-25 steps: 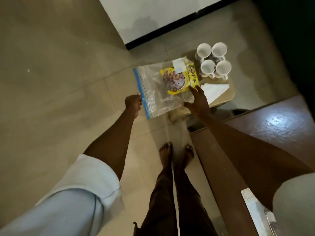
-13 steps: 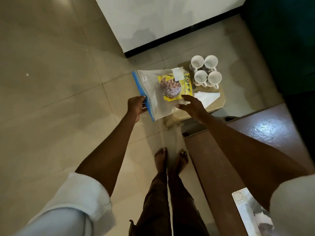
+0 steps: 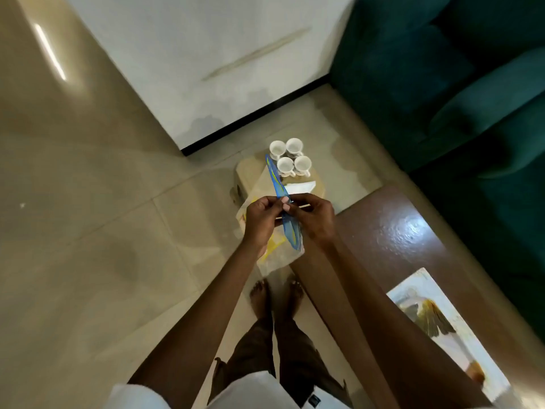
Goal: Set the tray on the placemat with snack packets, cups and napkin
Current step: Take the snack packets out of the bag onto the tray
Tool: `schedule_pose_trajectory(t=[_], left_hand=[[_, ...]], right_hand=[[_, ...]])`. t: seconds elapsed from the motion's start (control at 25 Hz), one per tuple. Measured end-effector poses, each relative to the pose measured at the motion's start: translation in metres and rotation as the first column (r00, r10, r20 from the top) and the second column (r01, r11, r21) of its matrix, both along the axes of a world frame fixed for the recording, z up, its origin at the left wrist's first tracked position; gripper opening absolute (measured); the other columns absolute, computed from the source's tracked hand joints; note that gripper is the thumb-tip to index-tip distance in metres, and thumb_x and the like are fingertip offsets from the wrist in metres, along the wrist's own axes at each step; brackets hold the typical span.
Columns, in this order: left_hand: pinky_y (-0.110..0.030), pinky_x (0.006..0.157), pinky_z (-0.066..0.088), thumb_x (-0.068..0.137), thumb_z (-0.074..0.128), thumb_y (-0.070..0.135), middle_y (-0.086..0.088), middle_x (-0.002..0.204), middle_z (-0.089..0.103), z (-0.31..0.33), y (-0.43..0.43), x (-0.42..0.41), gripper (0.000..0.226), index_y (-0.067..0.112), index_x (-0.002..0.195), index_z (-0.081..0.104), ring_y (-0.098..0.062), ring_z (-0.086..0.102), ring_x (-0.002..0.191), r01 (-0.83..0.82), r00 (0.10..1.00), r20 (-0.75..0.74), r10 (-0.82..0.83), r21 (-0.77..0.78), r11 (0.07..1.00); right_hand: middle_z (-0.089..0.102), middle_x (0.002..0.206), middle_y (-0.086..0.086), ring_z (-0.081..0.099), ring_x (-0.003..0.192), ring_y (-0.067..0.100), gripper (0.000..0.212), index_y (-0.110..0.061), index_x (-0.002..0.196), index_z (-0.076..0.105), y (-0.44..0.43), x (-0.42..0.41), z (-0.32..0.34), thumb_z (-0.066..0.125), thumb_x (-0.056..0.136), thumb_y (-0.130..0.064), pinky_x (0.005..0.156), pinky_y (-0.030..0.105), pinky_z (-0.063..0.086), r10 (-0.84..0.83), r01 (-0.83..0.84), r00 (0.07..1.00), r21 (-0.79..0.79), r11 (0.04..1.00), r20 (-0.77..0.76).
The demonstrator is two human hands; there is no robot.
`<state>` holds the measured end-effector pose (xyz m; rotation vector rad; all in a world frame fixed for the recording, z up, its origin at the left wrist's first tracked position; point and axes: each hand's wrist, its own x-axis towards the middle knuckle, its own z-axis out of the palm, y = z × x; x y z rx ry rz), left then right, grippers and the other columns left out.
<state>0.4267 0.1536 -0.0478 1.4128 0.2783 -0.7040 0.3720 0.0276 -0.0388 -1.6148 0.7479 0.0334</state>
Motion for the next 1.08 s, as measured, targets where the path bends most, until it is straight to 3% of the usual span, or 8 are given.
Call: schedule_pose_trajectory(t=[0.2, 0.32, 0.4, 0.48, 0.64, 0.76, 0.96, 1.08], left_hand=[[-0.029, 0.069, 0.063, 0.099, 0.068, 0.02, -0.004, 0.078, 0.077, 0.046, -0.035, -0.081, 0.017, 0.01, 0.085, 0.072, -0.015, 0.074, 0.073, 0.215, 0.975, -0.041, -0.219, -0.085, 0.973], [-0.033, 0.071, 0.062, 0.096, 0.071, 0.019, -0.013, 0.087, 0.078, 0.059, -0.055, -0.134, 0.016, 0.01, 0.084, 0.069, -0.021, 0.073, 0.078, 0.3, 0.948, -0.084, -0.306, -0.08, 0.951], [-0.033, 0.069, 0.061, 0.092, 0.075, 0.014, -0.02, 0.093, 0.077, 0.069, -0.07, -0.166, 0.012, 0.01, 0.083, 0.068, -0.023, 0.074, 0.078, 0.355, 0.933, -0.063, -0.355, -0.007, 0.935], [-0.029, 0.06, 0.061, 0.088, 0.076, 0.008, -0.014, 0.086, 0.074, 0.078, -0.092, -0.193, 0.011, 0.011, 0.083, 0.066, -0.015, 0.072, 0.069, 0.397, 0.916, 0.014, -0.4, 0.109, 0.912], [-0.027, 0.05, 0.059, 0.086, 0.071, 0.005, -0.009, 0.083, 0.07, 0.091, -0.136, -0.24, 0.012, 0.012, 0.088, 0.061, -0.019, 0.069, 0.067, 0.489, 0.842, 0.117, -0.527, 0.246, 0.837], [-0.027, 0.044, 0.056, 0.086, 0.07, 0.004, -0.012, 0.079, 0.067, 0.094, -0.167, -0.285, 0.012, 0.008, 0.088, 0.059, -0.015, 0.067, 0.052, 0.518, 0.795, 0.174, -0.581, 0.304, 0.8], [-0.028, 0.046, 0.058, 0.084, 0.071, 0.0, -0.012, 0.083, 0.071, 0.091, -0.197, -0.356, 0.015, 0.007, 0.096, 0.065, -0.009, 0.066, 0.044, 0.551, 0.648, 0.267, -0.713, 0.483, 0.681], [-0.033, 0.05, 0.062, 0.079, 0.071, 0.002, -0.008, 0.081, 0.07, 0.091, -0.205, -0.402, 0.028, 0.01, 0.106, 0.071, -0.013, 0.07, 0.05, 0.59, 0.487, 0.303, -0.819, 0.577, 0.565]], right_hand=[[0.082, 0.089, 0.007, 0.078, 0.085, 0.033, 0.012, -0.026, 0.093, 0.081, -0.022, -0.11, 0.053, 0.085, 0.086, -0.016, 0.078, 0.045, 0.063, -0.243, 0.244, 0.969, -0.008, 0.97, 0.047], [0.081, 0.086, 0.007, 0.078, 0.08, 0.031, 0.008, -0.019, 0.096, 0.083, -0.036, -0.179, 0.068, 0.082, 0.089, -0.014, 0.071, 0.043, 0.064, -0.346, 0.347, 0.938, -0.019, 0.938, 0.03], [0.079, 0.076, 0.002, 0.074, 0.066, 0.013, 0.01, -0.019, 0.094, 0.083, -0.049, -0.226, 0.076, 0.08, 0.09, -0.011, 0.061, 0.028, 0.06, -0.451, 0.451, 0.892, -0.018, 0.892, 0.028], [0.078, 0.072, 0.002, 0.071, 0.061, 0.007, 0.011, -0.017, 0.094, 0.083, -0.066, -0.273, 0.083, 0.079, 0.09, -0.008, 0.058, 0.022, 0.058, -0.546, 0.548, 0.836, -0.058, 0.834, 0.04], [0.078, 0.072, -0.001, 0.071, 0.062, 0.011, 0.012, -0.015, 0.093, 0.083, -0.102, -0.358, 0.09, 0.077, 0.089, -0.006, 0.064, 0.035, 0.061, -0.695, 0.693, 0.717, -0.165, 0.702, 0.051], [0.078, 0.075, -0.007, 0.074, 0.069, 0.012, 0.011, -0.02, 0.092, 0.083, -0.125, -0.436, 0.09, 0.077, 0.088, -0.012, 0.065, 0.036, 0.063, -0.78, 0.77, 0.623, -0.223, 0.597, 0.063], [0.079, 0.084, 0.0, 0.077, 0.077, 0.022, 0.01, -0.018, 0.096, 0.081, -0.134, -0.546, 0.081, 0.074, 0.09, -0.016, 0.072, 0.046, 0.065, -0.842, 0.817, 0.538, -0.271, 0.509, 0.043], [0.078, 0.087, -0.004, 0.076, 0.078, 0.019, 0.009, -0.021, 0.094, 0.079, -0.128, -0.597, 0.076, 0.074, 0.091, -0.014, 0.069, 0.044, 0.066, -0.865, 0.838, 0.5, -0.279, 0.469, 0.046]])
